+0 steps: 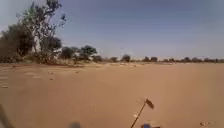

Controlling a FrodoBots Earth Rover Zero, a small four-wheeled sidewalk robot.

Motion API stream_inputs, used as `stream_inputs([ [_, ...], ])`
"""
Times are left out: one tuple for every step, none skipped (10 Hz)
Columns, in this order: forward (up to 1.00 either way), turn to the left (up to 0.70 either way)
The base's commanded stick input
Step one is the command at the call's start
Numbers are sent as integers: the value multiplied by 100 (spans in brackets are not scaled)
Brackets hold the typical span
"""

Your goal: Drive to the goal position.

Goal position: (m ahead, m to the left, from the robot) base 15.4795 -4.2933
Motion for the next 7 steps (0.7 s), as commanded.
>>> stream_inputs([
  [50,0],
  [50,0],
  [50,0],
  [50,0],
  [50,0],
  [50,0],
  [50,0],
])
